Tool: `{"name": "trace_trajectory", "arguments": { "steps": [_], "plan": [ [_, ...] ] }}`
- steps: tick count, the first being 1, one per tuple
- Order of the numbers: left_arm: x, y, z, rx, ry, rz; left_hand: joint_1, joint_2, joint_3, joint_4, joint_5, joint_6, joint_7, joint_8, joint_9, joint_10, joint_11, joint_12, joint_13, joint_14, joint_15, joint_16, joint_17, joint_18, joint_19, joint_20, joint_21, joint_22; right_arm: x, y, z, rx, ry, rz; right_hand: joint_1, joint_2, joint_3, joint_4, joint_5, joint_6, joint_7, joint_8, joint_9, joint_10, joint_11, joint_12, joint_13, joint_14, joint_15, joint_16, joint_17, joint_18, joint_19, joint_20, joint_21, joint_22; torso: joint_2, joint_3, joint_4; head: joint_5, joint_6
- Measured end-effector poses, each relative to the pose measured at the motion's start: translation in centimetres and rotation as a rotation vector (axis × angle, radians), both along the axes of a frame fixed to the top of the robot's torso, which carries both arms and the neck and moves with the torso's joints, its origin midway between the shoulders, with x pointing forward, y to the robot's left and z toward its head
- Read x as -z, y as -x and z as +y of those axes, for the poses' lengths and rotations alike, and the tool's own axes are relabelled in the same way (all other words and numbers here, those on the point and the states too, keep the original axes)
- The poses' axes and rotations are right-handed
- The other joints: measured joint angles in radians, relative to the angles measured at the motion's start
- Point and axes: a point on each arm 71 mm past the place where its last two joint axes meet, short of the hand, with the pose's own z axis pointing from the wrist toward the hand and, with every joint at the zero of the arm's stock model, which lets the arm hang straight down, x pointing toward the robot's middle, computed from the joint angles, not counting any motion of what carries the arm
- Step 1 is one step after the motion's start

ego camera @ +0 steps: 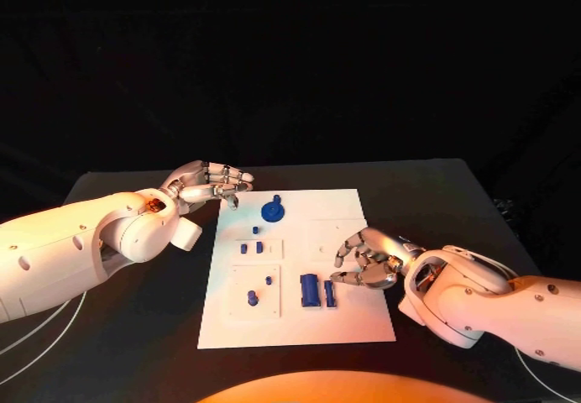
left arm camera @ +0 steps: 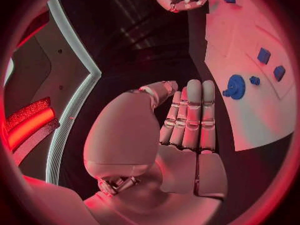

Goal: Assemble the parts on the task board

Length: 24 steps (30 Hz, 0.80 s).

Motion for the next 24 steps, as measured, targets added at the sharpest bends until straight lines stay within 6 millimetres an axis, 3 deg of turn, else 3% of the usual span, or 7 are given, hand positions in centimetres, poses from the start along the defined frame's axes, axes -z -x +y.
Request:
{"name": "trace_trajectory", "arguments": {
  "steps": [5,9,12,14,17,20,24],
  "plan": [
    [0.2,-0.4,0.1,-0.022,0.016,-0.009,-0.037,-0.022,-0.031,0.036,0.0,-0.006,-0.002,0.004,0.001,-0.007,0.0,0.009,0.0,0.0,0.0,0.003,0.001,0.0,-0.004,0.004,-0.033,-0.024,-0.9,-3.6,-2.3,0.075,-0.114,-0.02,0.05,0.005,0.015,-0.015,0.0,-0.035,0.019,-0.012,-0.004,-0.108,0.015,-0.213,-0.03,0.001,0.012,-0.098,-0.031,0.048,-0.084,0.012,-0.274,0.0,-0.008,-0.0026,-0.0002,0.0,0.026],
    [0.2,-0.9,0.4,-0.063,0.037,-0.028,-0.042,-0.027,-0.05,0.055,0.0,-0.008,0.0,0.01,0.003,-0.007,0.0,0.017,0.0,-0.004,0.004,0.005,0.002,0.0,0.0,0.007,-0.055,-0.04,-0.9,-6.8,-4.1,0.156,-0.228,-0.017,0.083,0.001,0.047,-0.025,0.0,-0.08,0.037,-0.012,-0.001,-0.274,0.034,-0.521,-0.227,-0.063,0.032,-0.292,-0.248,0.098,-0.208,0.028,-0.669,-0.058,-0.019,-0.0062,-0.0005,0.005,0.06],
    [0.4,-1.4,0.8,-0.107,0.053,-0.044,-0.042,-0.027,-0.054,0.068,0.0,-0.008,0.0,0.015,0.005,-0.007,0.0,0.023,0.0,-0.031,0.007,-0.005,-0.001,0.0,0.0,0.007,-0.081,-0.058,-0.7,-9.0,-5.0,0.208,-0.301,-0.025,0.098,-0.007,0.08,-0.024,0.0,-0.118,0.05,-0.016,-0.011,-0.351,0.05,-0.643,-0.346,-0.174,0.046,-0.541,-0.495,0.101,-0.26,0.043,-0.818,-0.141,-0.03,-0.0092,-0.0019,0.012,0.091],
    [0.4,-1.9,1.0,-0.147,0.066,-0.058,-0.042,-0.027,-0.057,0.079,0.0,-0.008,0.0,0.022,0.007,-0.007,0.0,0.023,-0.002,-0.065,0.008,-0.037,-0.017,0.0,-0.008,0.015,-0.115,-0.077,-0.7,-10.6,-5.7,0.243,-0.352,-0.037,0.109,-0.009,0.109,-0.022,0.0,-0.13,0.059,-0.017,-0.026,-0.379,0.059,-0.705,-0.426,-0.216,0.057,-0.638,-0.556,0.101,-0.28,0.055,-0.874,-0.195,-0.036,-0.0104,-0.003,0.016,0.111],
    [0.7,-2.7,1.5,-0.206,0.085,-0.079,-0.032,-0.033,-0.06,0.095,0.0,-0.015,-0.003,0.027,0.008,-0.016,0.009,0.02,-0.017,-0.146,0.023,-0.135,-0.068,0.0,-0.058,0.025,-0.201,-0.127,-0.5,-12.8,-6.3,0.281,-0.415,-0.057,0.117,-0.016,0.168,-0.023,0.0,-0.133,0.064,-0.045,-0.071,-0.406,0.073,-0.825,-0.591,-0.269,0.074,-0.834,-0.646,0.101,-0.32,0.077,-0.966,-0.299,-0.046,-0.0115,-0.0051,0.023,0.141],
    [1.0,-3.5,1.8,-0.262,0.105,-0.096,-0.018,-0.037,-0.056,0.112,0.0,-0.032,-0.01,0.031,0.008,-0.025,0.018,-0.014,-0.047,-0.222,0.052,-0.306,-0.148,0.0,-0.126,0.054,-0.335,-0.204,-0.5,-14.5,-6.6,0.303,-0.473,-0.076,0.117,-0.016,0.213,-0.028,0.0,-0.118,0.078,-0.074,-0.112,-0.397,0.087,-0.924,-0.74,-0.32,0.099,-0.981,-0.704,0.1,-0.368,0.097,-1.012,-0.384,-0.054,-0.0116,-0.0076,0.031,0.167],
    [1.6,-4.3,1.9,-0.326,0.13,-0.112,0.001,-0.038,-0.059,0.128,0.0,-0.058,-0.014,0.037,-0.006,-0.012,0.03,-0.11,-0.075,-0.253,0.085,-0.583,-0.237,0.0,-0.175,0.111,-0.6,-0.381,-0.3,-16.3,-6.8,0.328,-0.544,-0.084,0.106,-0.026,0.25,-0.051,-0.004,-0.101,0.096,-0.118,-0.161,-0.368,0.114,-1.037,-0.945,-0.367,0.136,-1.156,-0.788,0.1,-0.458,0.137,-1.012,-0.535,-0.065,-0.0105,-0.0081,0.036,0.201]
  ]
}}
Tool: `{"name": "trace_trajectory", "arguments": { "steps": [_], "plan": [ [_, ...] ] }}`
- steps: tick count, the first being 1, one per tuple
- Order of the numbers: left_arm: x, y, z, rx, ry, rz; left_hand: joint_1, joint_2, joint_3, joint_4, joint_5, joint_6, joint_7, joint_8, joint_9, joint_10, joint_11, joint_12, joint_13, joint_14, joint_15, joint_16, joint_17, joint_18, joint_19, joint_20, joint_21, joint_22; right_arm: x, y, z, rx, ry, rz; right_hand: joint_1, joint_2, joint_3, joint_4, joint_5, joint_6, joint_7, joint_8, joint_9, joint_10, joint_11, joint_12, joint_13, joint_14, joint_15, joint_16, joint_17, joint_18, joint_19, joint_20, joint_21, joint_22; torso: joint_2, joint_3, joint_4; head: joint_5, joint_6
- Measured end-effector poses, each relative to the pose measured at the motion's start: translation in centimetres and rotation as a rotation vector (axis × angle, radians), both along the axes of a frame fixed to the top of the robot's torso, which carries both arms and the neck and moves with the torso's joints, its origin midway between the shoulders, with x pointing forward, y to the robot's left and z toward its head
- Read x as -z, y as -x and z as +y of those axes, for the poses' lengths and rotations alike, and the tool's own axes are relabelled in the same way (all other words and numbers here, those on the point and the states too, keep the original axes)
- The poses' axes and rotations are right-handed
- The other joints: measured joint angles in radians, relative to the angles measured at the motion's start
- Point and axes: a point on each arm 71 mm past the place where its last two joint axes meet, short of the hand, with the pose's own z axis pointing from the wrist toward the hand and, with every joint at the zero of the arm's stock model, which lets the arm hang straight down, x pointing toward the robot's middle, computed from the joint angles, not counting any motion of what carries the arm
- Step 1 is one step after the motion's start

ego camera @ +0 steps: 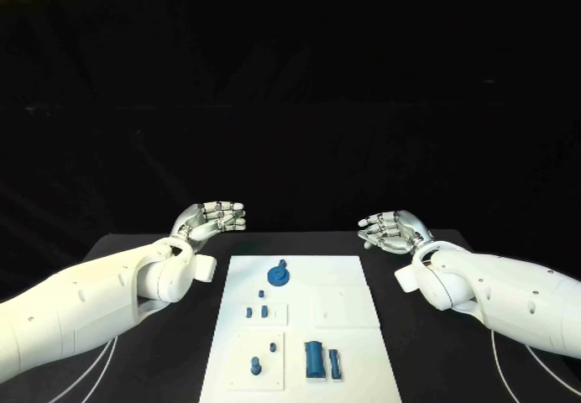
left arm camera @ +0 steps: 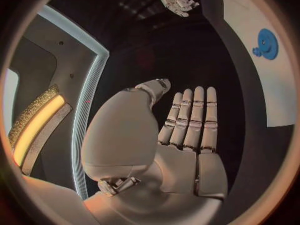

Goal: Assemble the parts on the task board

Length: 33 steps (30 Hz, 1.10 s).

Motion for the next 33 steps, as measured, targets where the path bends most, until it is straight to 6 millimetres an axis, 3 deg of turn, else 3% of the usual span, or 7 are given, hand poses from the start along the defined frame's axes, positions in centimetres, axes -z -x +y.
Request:
{"name": "trace_trajectory", "arguments": {
  "steps": [5,8,12,16,18,23,33],
  "plan": [
    [0.4,-0.9,0.0,-0.057,0.021,-0.023,0.005,0.005,-0.012,0.012,0.0,-0.023,-0.002,-0.017,-0.033,-0.017,0.027,-0.089,-0.002,-0.078,0.042,-0.176,-0.053,-0.016,-0.056,0.016,-0.17,-0.116,0.4,-1.3,-0.2,0.028,-0.083,0.004,-0.038,0.012,-0.005,-0.03,0.0,-0.007,0.011,-0.043,-0.039,-0.009,0.019,-0.067,-0.156,-0.053,0.035,-0.129,-0.075,0.0,-0.069,0.038,0.0,-0.17,-0.011,0.004,0.0004,0.002,0.037],
    [0.6,-1.1,0.0,-0.077,0.026,-0.032,-0.002,0.016,-0.047,0.003,-0.013,-0.059,-0.006,-0.043,-0.056,-0.058,0.021,-0.133,-0.006,-0.159,0.033,-0.249,-0.085,-0.033,-0.081,0.003,-0.217,-0.157,0.5,-1.7,-0.4,0.042,-0.117,0.008,-0.066,0.034,-0.032,-0.056,-0.006,-0.037,0.009,-0.065,-0.072,-0.027,0.024,-0.094,-0.217,-0.077,0.038,-0.177,-0.128,0.0,-0.106,0.037,-0.004,-0.266,-0.013,0.0072,0.0006,0.004,0.051],
    [0.6,-0.9,0.0,-0.076,0.026,-0.028,-0.216,0.106,-0.257,-0.076,-0.142,-0.39,-0.093,-0.161,-0.165,-0.443,-0.076,-0.216,-0.034,-0.456,-0.054,-0.364,-0.149,-0.102,-0.35,-0.126,-0.306,-0.26,0.5,-1.5,-0.3,0.042,-0.122,0.012,-0.276,0.123,-0.25,-0.136,-0.06,-0.423,-0.083,-0.131,-0.249,-0.353,-0.045,-0.14,-0.288,-0.4,-0.017,-0.255,-0.311,-0.073,-0.512,-0.066,-0.034,-0.505,-0.014,0.0071,0.0012,0.003,0.044],
    [0.8,-0.2,-0.9,-0.061,0.034,-0.016,-0.398,0.154,-0.374,-0.12,-0.214,-0.574,-0.143,-0.225,-0.225,-0.658,-0.128,-0.258,-0.049,-0.617,-0.103,-0.423,-0.182,-0.12,-0.502,-0.197,-0.351,-0.314,0.5,-0.8,0.5,0.035,-0.148,0.017,-0.451,0.174,-0.373,-0.182,-0.089,-0.642,-0.135,-0.168,-0.35,-0.694,-0.086,-0.166,-0.324,-0.735,-0.048,-0.295,-0.412,-0.117,-0.745,-0.127,-0.046,-0.636,-0.018,0.0097,0.0058,-0.002,0.027],
    [0.9,0.4,-1.7,-0.051,0.042,-0.011,-0.492,0.168,-0.407,-0.133,-0.234,-0.627,-0.158,-0.244,-0.242,-0.72,-0.143,-0.271,-0.054,-0.663,-0.117,-0.44,-0.192,-0.133,-0.545,-0.219,-0.364,-0.33,0.6,-0.3,1.3,0.027,-0.173,0.022,-0.631,0.188,-0.407,-0.195,-0.097,-0.702,-0.149,-0.178,-0.377,-0.79,-0.097,-0.172,-0.334,-0.83,-0.057,-0.307,-0.44,-0.123,-0.809,-0.144,-0.052,-0.671,-0.021,0.0118,0.009,-0.005,0.017],
    [0.9,2.7,-4.0,-0.042,0.054,0.008,-0.993,0.191,-0.46,-0.154,-0.267,-0.71,-0.182,-0.274,-0.269,-0.817,-0.167,-0.287,-0.06,-0.735,-0.139,-0.466,-0.206,-0.149,-0.613,-0.251,-0.382,-0.355,0.1,1.8,3.8,0.015,-0.261,0.03,-1.078,0.212,-0.462,-0.216,-0.106,-0.801,-0.173,-0.193,-0.423,-0.949,-0.116,-0.181,-0.351,-0.987,-0.071,-0.322,-0.487,-0.141,-0.913,-0.172,-0.057,-0.731,-0.026,0.0153,0.0149,-0.008,0.005],
    [0.6,6.5,-6.8,-0.096,0.035,0.033,-1.334,0.204,-0.487,-0.167,-0.283,-0.753,-0.197,-0.289,-0.285,-0.87,-0.181,-0.298,-0.064,-0.773,-0.152,-0.479,-0.215,-0.149,-0.649,-0.27,-0.395,-0.369,-1.4,5.9,7.0,0.067,-0.406,0.041,-1.353,0.226,-0.489,-0.228,-0.114,-0.853,-0.187,-0.199,-0.449,-1.037,-0.126,-0.185,-0.36,-1.074,-0.079,-0.333,-0.513,-0.156,-0.972,-0.189,-0.061,-0.765,-0.028,0.0166,0.0169,-0.009,0.002]
  ]
}}
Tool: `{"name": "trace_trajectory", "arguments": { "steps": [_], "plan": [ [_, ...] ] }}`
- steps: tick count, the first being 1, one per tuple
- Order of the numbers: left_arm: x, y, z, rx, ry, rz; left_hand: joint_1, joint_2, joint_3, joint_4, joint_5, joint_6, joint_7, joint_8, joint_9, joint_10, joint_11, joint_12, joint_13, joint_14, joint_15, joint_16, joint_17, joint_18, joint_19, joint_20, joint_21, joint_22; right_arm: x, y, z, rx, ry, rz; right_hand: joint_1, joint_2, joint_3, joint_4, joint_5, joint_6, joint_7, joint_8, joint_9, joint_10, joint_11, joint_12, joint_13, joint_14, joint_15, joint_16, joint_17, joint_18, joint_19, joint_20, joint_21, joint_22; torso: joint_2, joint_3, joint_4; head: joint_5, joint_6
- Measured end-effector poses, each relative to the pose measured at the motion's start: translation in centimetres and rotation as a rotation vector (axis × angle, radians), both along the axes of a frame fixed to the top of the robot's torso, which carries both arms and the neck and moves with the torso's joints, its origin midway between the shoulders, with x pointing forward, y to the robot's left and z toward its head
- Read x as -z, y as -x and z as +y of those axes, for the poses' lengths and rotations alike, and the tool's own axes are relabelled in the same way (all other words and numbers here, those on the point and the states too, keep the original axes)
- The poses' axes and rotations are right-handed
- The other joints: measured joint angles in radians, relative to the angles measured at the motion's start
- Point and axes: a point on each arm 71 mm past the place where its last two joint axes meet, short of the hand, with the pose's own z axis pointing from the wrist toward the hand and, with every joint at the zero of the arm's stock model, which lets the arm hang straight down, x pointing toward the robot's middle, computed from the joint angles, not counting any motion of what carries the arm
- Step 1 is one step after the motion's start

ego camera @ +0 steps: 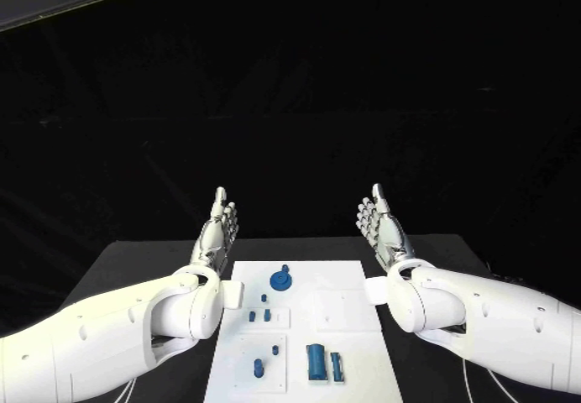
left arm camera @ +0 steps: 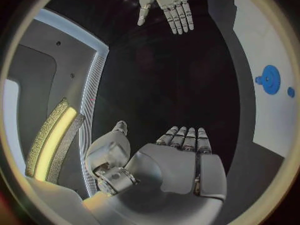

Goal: Assemble the parts on the task board

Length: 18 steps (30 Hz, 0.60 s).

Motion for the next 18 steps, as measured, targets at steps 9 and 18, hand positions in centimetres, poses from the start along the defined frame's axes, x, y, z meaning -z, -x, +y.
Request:
{"name": "trace_trajectory", "arguments": {
  "steps": [9,18],
  "plan": [
    [-0.07,0.43,0.09,-0.058,-0.03,0.004,-0.071,0.003,-0.007,-0.001,-0.004,-0.011,-0.004,0.0,-0.003,-0.014,-0.003,0.0,-0.001,-0.013,-0.002,-0.004,-0.002,-0.002,-0.012,-0.005,0.0,-0.002,-0.3,0.87,0.2,0.062,-0.022,0.01,-0.056,0.002,-0.008,-0.003,0.0,-0.015,-0.003,-0.004,-0.005,-0.021,-0.003,0.0,-0.002,-0.02,-0.002,0.0,-0.005,0.0,-0.012,-0.002,0.0,-0.007,0.0,0.0003,0.0002,0.0,0.0],
    [-0.07,0.43,0.25,-0.079,-0.04,0.004,-0.071,0.003,-0.007,-0.001,-0.004,-0.011,-0.004,0.0,-0.003,-0.014,-0.003,0.0,-0.001,-0.013,-0.002,-0.004,-0.002,-0.015,-0.012,-0.005,0.0,-0.003,-0.28,0.87,-0.01,0.092,-0.022,0.014,-0.057,0.003,-0.008,-0.003,0.0,-0.015,-0.003,-0.004,-0.005,-0.021,-0.003,0.0,-0.002,-0.02,-0.002,0.0,-0.006,0.0,-0.012,-0.002,0.0,-0.007,0.0,0.0003,0.0002,0.0,0.0]
  ]
}}
